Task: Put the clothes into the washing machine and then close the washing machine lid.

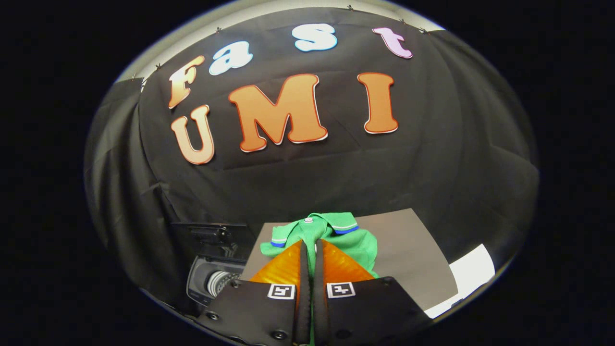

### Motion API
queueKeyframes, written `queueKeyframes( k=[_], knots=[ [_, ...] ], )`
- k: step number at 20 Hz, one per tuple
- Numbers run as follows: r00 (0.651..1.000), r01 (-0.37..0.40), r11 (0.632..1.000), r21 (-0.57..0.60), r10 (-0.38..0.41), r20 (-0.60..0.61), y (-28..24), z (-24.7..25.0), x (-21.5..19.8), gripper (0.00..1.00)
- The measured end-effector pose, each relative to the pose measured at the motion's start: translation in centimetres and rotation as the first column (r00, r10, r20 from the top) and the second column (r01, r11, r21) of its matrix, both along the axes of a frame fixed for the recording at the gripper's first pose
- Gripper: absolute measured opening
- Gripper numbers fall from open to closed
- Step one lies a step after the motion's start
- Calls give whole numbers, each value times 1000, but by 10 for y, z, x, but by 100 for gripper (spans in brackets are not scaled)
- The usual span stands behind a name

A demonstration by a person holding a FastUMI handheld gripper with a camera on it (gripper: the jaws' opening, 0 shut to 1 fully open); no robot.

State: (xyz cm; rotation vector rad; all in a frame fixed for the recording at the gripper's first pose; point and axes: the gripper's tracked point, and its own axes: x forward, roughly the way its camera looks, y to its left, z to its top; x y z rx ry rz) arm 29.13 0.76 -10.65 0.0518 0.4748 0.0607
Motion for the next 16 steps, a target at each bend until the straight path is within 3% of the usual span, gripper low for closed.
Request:
queueKeyframes(
  k=[4, 8, 16],
  knots=[
    [995, -49, 998, 46, 44, 91, 31, 42, -17, 11],
    [985, -90, 996, 21, 86, 152, 62, 80, -34, 11],
    [967, -87, 996, -25, 91, 237, 136, 125, -40, 11]
  ],
)
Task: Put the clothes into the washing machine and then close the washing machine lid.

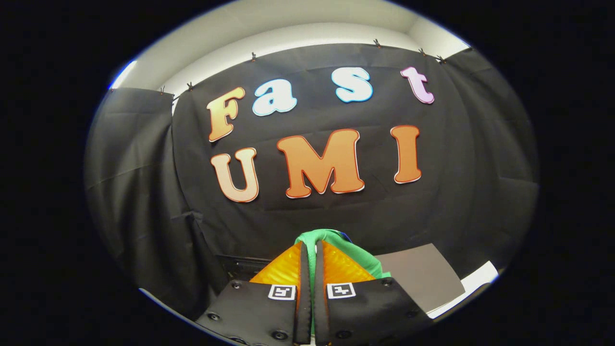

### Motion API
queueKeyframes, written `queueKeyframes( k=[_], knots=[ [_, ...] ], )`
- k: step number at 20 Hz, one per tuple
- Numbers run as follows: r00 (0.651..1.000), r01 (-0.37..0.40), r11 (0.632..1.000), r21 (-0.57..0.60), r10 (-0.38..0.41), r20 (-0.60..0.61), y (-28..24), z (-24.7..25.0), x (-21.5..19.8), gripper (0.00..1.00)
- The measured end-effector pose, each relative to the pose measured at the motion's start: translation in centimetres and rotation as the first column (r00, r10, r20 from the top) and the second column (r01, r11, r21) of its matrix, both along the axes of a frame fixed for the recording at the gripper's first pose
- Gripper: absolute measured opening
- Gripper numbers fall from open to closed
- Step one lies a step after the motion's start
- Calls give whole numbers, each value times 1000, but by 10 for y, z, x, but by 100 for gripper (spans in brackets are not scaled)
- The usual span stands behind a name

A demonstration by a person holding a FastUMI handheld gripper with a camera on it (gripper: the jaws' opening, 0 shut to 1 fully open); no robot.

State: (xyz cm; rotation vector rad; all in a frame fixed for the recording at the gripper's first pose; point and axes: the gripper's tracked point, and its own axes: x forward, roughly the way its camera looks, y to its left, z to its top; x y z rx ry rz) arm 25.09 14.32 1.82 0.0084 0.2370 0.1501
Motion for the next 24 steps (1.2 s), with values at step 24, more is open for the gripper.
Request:
queueKeyframes(
  k=[24],
  knots=[
    [924, -362, 929, -71, 368, 104, 232, -16, 29, 11]
  ],
)
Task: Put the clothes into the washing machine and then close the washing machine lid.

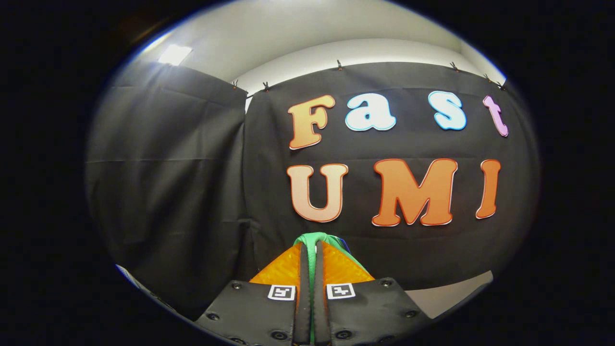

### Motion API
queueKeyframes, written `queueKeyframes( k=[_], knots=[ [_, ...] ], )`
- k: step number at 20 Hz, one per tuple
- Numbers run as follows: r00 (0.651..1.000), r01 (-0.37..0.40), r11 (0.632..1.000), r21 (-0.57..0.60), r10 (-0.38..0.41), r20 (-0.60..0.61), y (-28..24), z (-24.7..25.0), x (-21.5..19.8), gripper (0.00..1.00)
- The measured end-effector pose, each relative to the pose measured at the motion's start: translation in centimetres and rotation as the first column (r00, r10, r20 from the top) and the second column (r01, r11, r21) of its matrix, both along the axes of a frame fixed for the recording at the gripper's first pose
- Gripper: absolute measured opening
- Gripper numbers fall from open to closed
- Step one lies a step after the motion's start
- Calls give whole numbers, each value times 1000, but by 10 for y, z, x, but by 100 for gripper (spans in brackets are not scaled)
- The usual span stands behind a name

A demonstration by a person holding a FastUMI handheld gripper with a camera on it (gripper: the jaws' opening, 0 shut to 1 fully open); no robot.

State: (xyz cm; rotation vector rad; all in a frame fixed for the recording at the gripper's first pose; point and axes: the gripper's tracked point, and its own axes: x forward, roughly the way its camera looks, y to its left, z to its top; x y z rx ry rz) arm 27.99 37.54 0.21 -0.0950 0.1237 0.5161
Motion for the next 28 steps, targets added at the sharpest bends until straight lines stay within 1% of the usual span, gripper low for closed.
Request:
queueKeyframes(
  k=[10, 16, 19, 21, 24, 26, 28],
  knots=[
    [993, -34, 999, 31, 38, -115, 45, -62, 36, 11],
    [991, -27, 1000, 10, 28, -131, 55, -81, 57, 11],
    [994, -27, 1000, -10, 26, -107, 53, -76, 63, 11],
    [993, -21, 1000, -4, 20, -113, 49, -77, 67, 11],
    [988, 11, 1000, 24, -7, -154, 38, -94, 76, 11],
    [980, 37, 998, 46, -27, -199, 32, -116, 79, 11],
    [970, 58, 998, 37, -48, -239, 25, -143, 81, 11]
  ],
)
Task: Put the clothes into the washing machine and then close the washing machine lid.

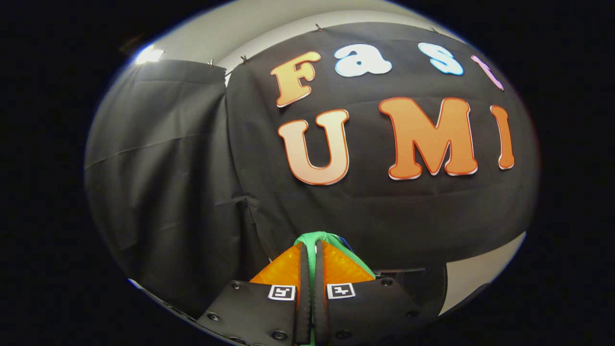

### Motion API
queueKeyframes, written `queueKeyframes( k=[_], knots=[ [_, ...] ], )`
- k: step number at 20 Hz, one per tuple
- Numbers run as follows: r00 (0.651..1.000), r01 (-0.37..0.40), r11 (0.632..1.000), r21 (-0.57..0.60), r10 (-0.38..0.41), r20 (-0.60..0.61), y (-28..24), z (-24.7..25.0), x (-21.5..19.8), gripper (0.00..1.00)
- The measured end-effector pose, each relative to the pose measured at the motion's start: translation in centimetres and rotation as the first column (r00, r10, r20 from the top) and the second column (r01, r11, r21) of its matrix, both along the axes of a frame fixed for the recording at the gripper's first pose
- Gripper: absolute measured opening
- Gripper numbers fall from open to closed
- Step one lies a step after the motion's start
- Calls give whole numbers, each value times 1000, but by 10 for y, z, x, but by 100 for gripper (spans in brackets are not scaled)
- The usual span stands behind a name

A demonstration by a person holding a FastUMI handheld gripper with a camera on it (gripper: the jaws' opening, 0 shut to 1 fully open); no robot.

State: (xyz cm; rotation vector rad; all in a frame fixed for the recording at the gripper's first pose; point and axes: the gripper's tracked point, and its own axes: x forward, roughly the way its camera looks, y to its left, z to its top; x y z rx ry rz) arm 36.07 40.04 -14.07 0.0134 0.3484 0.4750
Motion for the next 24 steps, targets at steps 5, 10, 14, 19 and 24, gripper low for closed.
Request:
queueKeyframes(
  k=[5, 10, 14, 19, 24],
  knots=[
    [993, 43, 999, -15, -44, -105, -8, -69, 3, 11],
    [977, 64, 996, -61, -75, -198, -13, -139, -9, 11],
    [957, 92, 991, -100, -115, -267, -23, -196, -16, 11],
    [915, 120, 983, -138, -163, -369, -34, -264, -29, 11],
    [857, 120, 975, -189, -197, -476, -41, -328, -44, 11]
  ],
)
